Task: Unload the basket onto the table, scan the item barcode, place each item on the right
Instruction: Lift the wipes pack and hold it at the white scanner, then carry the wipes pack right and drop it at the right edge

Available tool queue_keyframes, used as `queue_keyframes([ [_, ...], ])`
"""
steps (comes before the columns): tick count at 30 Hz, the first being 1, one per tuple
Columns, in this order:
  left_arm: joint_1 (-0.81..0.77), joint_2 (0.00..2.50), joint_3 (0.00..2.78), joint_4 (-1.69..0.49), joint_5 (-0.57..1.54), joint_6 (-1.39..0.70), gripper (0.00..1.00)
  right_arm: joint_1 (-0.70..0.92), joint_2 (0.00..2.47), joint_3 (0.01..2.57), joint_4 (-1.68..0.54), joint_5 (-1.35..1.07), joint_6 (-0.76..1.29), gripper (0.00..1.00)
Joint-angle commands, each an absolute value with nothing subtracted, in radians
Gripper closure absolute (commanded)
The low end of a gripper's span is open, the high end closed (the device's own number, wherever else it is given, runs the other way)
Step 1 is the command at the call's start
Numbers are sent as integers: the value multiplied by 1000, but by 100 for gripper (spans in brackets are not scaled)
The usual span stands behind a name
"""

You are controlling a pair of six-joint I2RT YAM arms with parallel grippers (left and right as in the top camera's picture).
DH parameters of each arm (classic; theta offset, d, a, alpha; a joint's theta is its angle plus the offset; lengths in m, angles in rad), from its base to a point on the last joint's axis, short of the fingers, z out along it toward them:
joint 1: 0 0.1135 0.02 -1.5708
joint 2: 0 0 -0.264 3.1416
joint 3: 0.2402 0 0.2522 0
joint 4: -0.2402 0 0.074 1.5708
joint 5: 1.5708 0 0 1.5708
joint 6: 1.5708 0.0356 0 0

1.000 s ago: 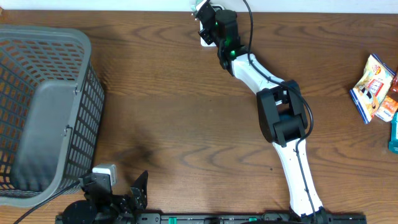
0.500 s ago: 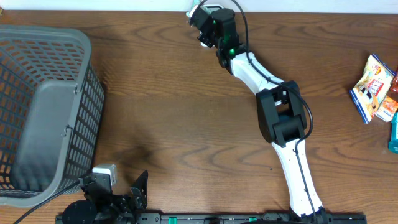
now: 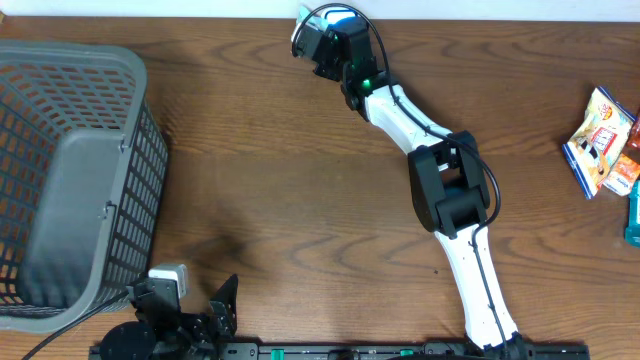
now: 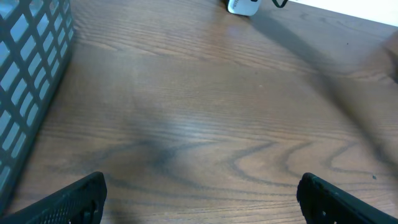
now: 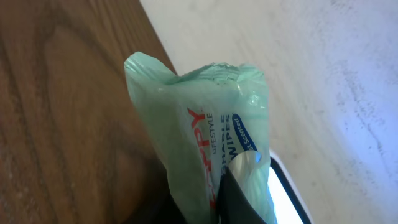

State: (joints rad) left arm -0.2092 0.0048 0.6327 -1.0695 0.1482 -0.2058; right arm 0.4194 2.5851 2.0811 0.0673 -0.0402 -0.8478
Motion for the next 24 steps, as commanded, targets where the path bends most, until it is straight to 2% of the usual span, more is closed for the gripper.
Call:
queue_keyframes([
  [1, -205, 5, 638, -1068, 149, -204, 2, 405, 2581, 2075, 8, -1, -846, 99],
  [6, -205, 5, 638, -1068, 149, -204, 2, 395, 2471, 2075, -182, 24, -808, 99],
  [13, -205, 5, 638, -1068, 150, -204, 2, 328, 2276, 2075, -431, 129, -555, 99],
  [18, -205, 5, 638, -1068, 149, -204, 2, 204, 2206, 2075, -601, 130, -397, 99],
  [24, -205, 5, 638, -1068, 150, -204, 2, -20, 2219, 2048, -759, 128, -227, 99],
])
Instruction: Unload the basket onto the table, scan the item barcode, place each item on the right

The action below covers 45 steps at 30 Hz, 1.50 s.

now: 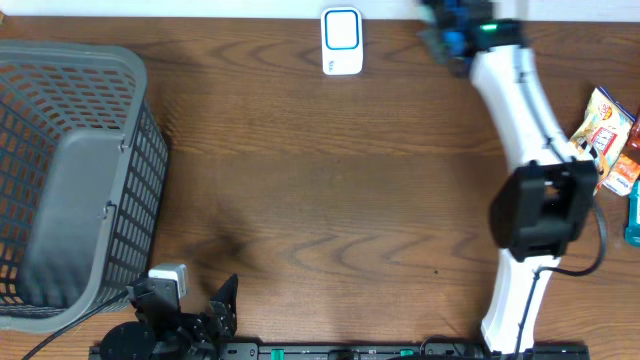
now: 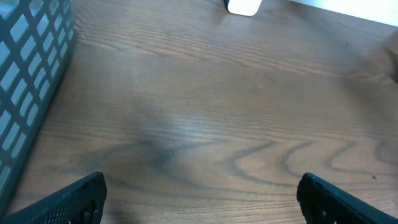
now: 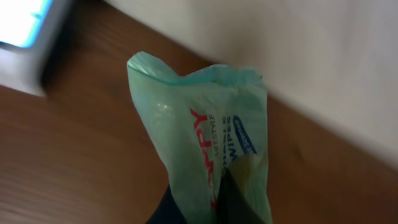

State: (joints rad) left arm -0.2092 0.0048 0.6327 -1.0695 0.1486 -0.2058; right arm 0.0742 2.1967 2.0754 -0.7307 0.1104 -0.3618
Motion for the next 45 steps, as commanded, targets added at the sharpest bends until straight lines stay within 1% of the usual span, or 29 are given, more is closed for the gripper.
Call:
queue_keyframes([
  [1, -205, 5, 638, -1068, 149, -204, 2, -52, 2220, 2038, -767, 125, -224, 99],
  [6, -205, 5, 638, -1068, 149, -204, 2, -220, 2238, 1963, -739, 121, -225, 99],
  [10, -205, 5, 638, -1068, 149, -204, 2, -337, 2253, 1890, -674, 120, -224, 98],
  [13, -205, 5, 638, -1068, 150, -204, 2, -402, 2267, 1840, -625, 121, -221, 87],
  [17, -205, 5, 638, -1068, 149, -204, 2, -484, 2285, 1814, -601, 106, -208, 79],
  [18, -205, 5, 638, -1068, 149, -204, 2, -502, 2285, 1814, -598, 84, -196, 74],
  [19, -205, 5, 638, -1068, 150, -204, 2, -517, 2283, 1816, -594, 51, -179, 66],
  [20, -205, 5, 638, -1068, 150, -204, 2, -531, 2279, 1821, -595, 8, -168, 28],
  [21, -205, 5, 638, -1068, 149, -204, 2, -543, 2273, 1828, -603, -41, -168, 1],
  [29, -205, 5, 638, -1068, 149, -204, 2, -575, 2113, 1841, -633, -389, -162, 1],
  [39, -205, 5, 638, -1068, 150, -204, 2, -567, 1771, 1841, -635, -580, 138, 1],
  [42, -205, 5, 638, -1068, 149, -204, 1, -562, 1679, 1841, -645, -637, 189, 1],
  [45, -205, 5, 638, -1068, 149, -204, 2, -542, 1586, 1841, -682, -649, 190, 1],
])
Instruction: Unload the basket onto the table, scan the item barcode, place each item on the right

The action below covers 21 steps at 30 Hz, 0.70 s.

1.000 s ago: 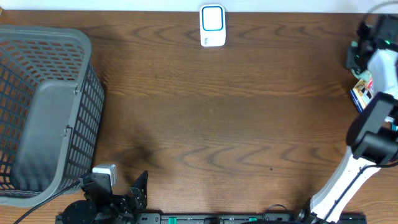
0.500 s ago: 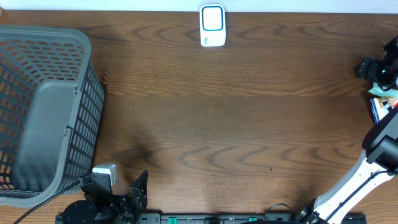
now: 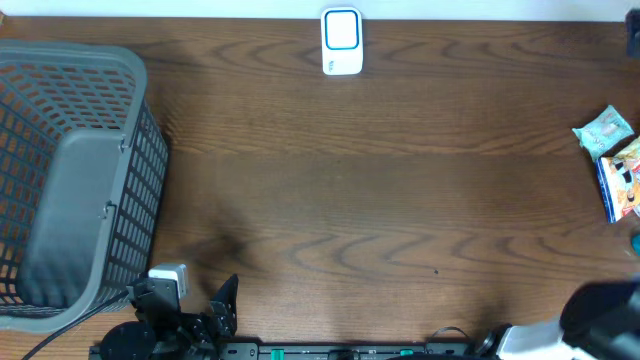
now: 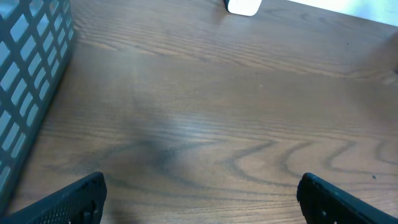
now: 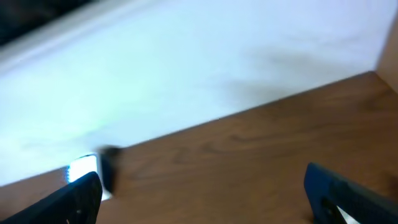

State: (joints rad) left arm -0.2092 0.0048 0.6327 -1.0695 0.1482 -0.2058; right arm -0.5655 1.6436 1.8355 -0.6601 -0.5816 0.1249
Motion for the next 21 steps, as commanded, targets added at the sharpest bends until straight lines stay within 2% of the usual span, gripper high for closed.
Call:
queue_keyframes([
  [1, -205, 5, 638, -1068, 149, -204, 2, -533, 1556, 1841, -697, -649, 189, 1],
  [10, -205, 5, 638, -1068, 150, -204, 2, -437, 1294, 1841, -857, -657, 186, 1],
  [16, -205, 5, 638, -1068, 149, -204, 2, -429, 1151, 1841, -968, -657, 138, 1],
  [21, -205, 5, 638, -1068, 149, -204, 2, -414, 1079, 1841, -853, -673, 134, 1],
])
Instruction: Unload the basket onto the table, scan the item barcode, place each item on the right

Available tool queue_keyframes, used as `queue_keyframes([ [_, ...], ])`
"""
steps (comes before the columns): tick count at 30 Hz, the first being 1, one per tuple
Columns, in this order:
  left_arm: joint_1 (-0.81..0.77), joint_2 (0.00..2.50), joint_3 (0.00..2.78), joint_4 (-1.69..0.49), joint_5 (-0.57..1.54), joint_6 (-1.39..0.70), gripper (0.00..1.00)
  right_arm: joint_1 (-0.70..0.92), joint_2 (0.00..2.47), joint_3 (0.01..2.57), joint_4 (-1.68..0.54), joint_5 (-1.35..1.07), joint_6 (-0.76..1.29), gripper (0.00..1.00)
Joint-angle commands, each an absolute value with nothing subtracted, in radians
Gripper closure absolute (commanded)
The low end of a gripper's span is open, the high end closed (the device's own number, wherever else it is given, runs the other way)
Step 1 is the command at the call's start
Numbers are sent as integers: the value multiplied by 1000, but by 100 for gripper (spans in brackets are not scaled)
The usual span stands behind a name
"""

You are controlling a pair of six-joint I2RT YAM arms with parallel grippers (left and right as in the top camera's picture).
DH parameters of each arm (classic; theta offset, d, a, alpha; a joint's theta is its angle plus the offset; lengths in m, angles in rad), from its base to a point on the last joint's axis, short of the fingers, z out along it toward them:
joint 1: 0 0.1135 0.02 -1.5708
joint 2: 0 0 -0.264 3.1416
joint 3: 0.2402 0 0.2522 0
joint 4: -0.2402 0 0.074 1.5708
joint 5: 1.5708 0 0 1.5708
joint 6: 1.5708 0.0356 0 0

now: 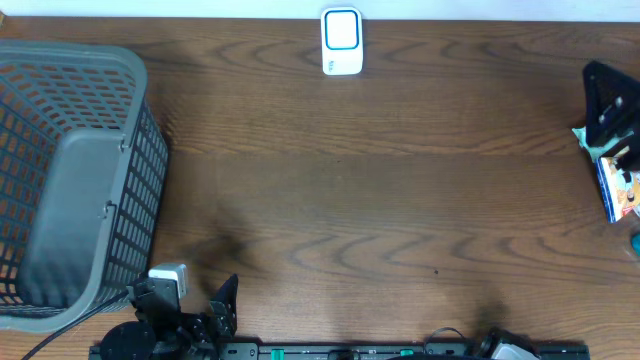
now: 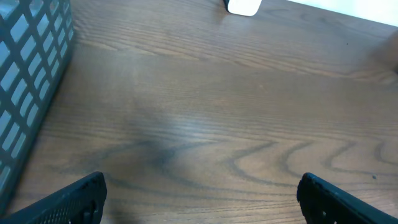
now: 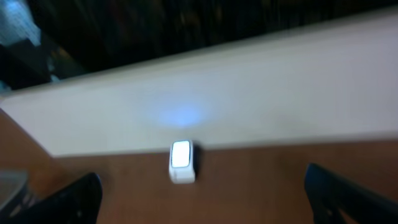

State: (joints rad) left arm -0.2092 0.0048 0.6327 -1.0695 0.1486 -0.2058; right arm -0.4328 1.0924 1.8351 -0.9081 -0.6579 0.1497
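Note:
The white scanner with a blue-lit face stands at the table's back edge, and shows small and blurred in the right wrist view. My right gripper hangs at the table's right edge. It is open with nothing between its fingers. A sliver of the green wipes pack shows beneath it. My left gripper rests at the front left, open and empty over bare wood.
A grey mesh basket fills the left side, its wall in the left wrist view. Snack packs and a teal item lie at the right edge near the wipes.
My right gripper, then nearly out of the overhead view, now hangs over the green wipes pack at the right edge. Its camera now faces the scanner from afar. The left arm is still.
First my right gripper held the green wipes pack at the scanner. Then it held the pack to the right of the scanner, near the back edge. Later the pack lay at the right edge by the snack packs, with the gripper open. Now the gripper hangs above it.

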Motion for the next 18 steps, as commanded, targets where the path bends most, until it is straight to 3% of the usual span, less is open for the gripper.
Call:
queue_keyframes([
  [1, -205, 5, 638, -1068, 150, -204, 2, -406, 1075, 1841, -796, -677, 134, 1],
  [8, -205, 5, 638, -1068, 149, -204, 2, -340, 1106, 1841, -440, -676, 134, 1],
  [18, -205, 5, 638, -1068, 150, -204, 2, -93, 1098, 1792, -517, -671, 33, 1],
])
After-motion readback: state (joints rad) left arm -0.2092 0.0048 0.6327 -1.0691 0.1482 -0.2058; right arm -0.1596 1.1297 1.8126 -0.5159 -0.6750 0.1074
